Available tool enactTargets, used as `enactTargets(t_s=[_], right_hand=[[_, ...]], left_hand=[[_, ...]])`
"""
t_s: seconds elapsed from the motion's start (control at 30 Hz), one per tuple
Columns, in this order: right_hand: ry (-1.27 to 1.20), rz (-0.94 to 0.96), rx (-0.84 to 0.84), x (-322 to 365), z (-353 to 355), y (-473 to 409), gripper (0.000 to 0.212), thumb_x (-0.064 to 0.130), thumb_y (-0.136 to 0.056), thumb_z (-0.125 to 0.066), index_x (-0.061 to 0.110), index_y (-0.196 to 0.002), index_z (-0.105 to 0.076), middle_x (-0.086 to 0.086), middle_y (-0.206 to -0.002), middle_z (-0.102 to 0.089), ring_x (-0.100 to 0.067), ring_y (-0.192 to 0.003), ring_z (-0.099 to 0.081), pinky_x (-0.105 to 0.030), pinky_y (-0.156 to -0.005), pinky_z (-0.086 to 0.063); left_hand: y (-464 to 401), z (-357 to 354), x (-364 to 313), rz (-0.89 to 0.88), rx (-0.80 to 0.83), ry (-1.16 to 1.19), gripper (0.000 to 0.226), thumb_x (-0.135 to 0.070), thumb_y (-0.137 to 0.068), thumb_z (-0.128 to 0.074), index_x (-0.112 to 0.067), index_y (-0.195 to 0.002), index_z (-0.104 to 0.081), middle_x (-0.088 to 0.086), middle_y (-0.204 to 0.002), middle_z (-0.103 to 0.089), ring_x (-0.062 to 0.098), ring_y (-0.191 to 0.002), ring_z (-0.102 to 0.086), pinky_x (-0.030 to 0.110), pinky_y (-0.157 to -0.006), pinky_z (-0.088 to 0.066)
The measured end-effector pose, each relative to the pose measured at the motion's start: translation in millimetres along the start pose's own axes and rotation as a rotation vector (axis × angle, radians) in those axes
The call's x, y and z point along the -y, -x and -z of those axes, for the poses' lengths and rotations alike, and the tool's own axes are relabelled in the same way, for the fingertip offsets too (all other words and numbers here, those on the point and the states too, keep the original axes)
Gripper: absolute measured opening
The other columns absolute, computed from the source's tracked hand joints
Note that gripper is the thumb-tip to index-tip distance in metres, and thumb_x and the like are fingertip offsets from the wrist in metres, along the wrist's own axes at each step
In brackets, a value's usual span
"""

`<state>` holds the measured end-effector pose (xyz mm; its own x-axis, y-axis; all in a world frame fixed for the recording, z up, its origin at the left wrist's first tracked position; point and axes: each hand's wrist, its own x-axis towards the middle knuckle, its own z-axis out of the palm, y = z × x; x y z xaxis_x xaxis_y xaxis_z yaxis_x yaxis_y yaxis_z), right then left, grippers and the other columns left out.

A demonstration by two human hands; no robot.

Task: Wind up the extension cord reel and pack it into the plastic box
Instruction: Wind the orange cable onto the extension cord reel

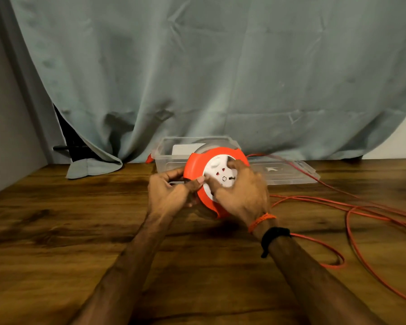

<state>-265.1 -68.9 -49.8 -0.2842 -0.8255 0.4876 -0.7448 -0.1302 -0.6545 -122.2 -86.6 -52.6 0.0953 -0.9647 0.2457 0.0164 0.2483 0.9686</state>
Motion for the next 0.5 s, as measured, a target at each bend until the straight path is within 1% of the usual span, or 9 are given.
enactTargets(t_s=[0.07,0.1,0.17,0.2,0.23,0.27,0.37,0.43,0.5], right_hand=[[-0.197,-0.191,-0.001,1.0,-3.2,-4.3,0.059,0.057,-0.079,-0.07,0.014,-0.118,-0.064,-0.009,-0.117,-0.069,-0.028,-0.109,-0.064,-0.026,-0.089,-0.048],[-0.264,-0.243,-0.01,0.7,-3.1,-6.8,0.053,0.056,-0.08,-0.07,0.013,-0.11,-0.065,-0.01,-0.109,-0.072,-0.029,-0.1,-0.068,-0.028,-0.087,-0.052],[-0.319,-0.271,-0.017,1.4,-1.1,-7.8,0.043,0.055,-0.081,-0.068,0.015,-0.097,-0.062,-0.009,-0.086,-0.075,-0.023,-0.067,-0.072,-0.028,-0.068,-0.058],[-0.315,-0.271,-0.005,2.0,0.5,-7.3,0.043,0.055,-0.082,-0.068,0.015,-0.097,-0.061,-0.008,-0.079,-0.074,-0.02,-0.052,-0.069,-0.026,-0.059,-0.057],[-0.31,-0.269,0.017,2.4,0.5,-7.2,0.044,0.055,-0.083,-0.067,0.015,-0.102,-0.06,-0.008,-0.077,-0.074,-0.018,-0.046,-0.067,-0.027,-0.057,-0.058],[-0.307,-0.265,0.047,2.4,-0.4,-7.1,0.046,0.055,-0.084,-0.066,0.015,-0.106,-0.059,-0.008,-0.08,-0.074,-0.02,-0.049,-0.069,-0.031,-0.062,-0.06],[-0.237,-0.2,0.122,3.9,-2.0,-8.0,0.048,0.057,-0.082,-0.066,0.018,-0.111,-0.059,-0.009,-0.095,-0.075,-0.03,-0.076,-0.073,-0.043,-0.075,-0.061],[-0.095,-0.124,0.109,2.6,0.6,-8.3,0.061,0.063,-0.079,-0.064,0.015,-0.116,-0.061,-0.009,-0.104,-0.074,-0.032,-0.093,-0.071,-0.043,-0.081,-0.058],[0.083,-0.005,0.019,0.0,8.3,-8.8,0.059,0.062,-0.078,-0.066,0.016,-0.115,-0.065,-0.009,-0.105,-0.073,-0.03,-0.101,-0.067,-0.039,-0.085,-0.055]], left_hand=[[0.7,-2.2,0.8,0.004,-0.009,0.012,0.044,-0.008,-0.071,-0.082,-0.007,-0.113,-0.069,0.01,-0.097,-0.075,0.024,-0.073,-0.075,0.045,-0.062,-0.061],[0.6,-3.8,1.3,-0.001,-0.009,0.015,0.046,-0.008,-0.07,-0.082,-0.006,-0.114,-0.069,0.011,-0.099,-0.075,0.025,-0.076,-0.075,0.045,-0.063,-0.061],[0.6,-5.9,1.7,0.0,-0.009,0.022,0.048,-0.008,-0.07,-0.082,-0.005,-0.116,-0.068,0.013,-0.101,-0.074,0.026,-0.079,-0.075,0.042,-0.063,-0.061],[0.9,-6.2,1.5,0.004,-0.009,0.025,0.048,-0.008,-0.07,-0.082,-0.005,-0.116,-0.068,0.012,-0.102,-0.074,0.026,-0.079,-0.075,0.039,-0.061,-0.061],[0.7,-5.4,1.2,0.008,-0.009,0.026,0.048,-0.008,-0.071,-0.082,-0.006,-0.116,-0.067,0.011,-0.101,-0.074,0.025,-0.078,-0.075,0.036,-0.058,-0.061],[0.6,-4.2,1.0,0.01,-0.01,0.025,0.047,-0.008,-0.071,-0.081,-0.006,-0.116,-0.067,0.01,-0.099,-0.074,0.024,-0.076,-0.075,0.034,-0.056,-0.061],[-0.6,0.2,0.5,0.022,-0.017,0.042,0.044,-0.008,-0.071,-0.082,-0.007,-0.113,-0.069,0.012,-0.097,-0.075,0.024,-0.072,-0.075,0.035,-0.055,-0.06],[-0.9,1.7,-0.3,0.035,-0.02,0.066,0.041,-0.007,-0.072,-0.081,-0.007,-0.111,-0.07,0.012,-0.095,-0.075,0.022,-0.072,-0.075,0.032,-0.052,-0.059],[-1.6,2.2,-0.8,0.047,-0.024,0.096,0.038,-0.006,-0.072,-0.08,-0.006,-0.109,-0.07,0.012,-0.095,-0.075,0.021,-0.073,-0.075,0.03,-0.051,-0.058]])
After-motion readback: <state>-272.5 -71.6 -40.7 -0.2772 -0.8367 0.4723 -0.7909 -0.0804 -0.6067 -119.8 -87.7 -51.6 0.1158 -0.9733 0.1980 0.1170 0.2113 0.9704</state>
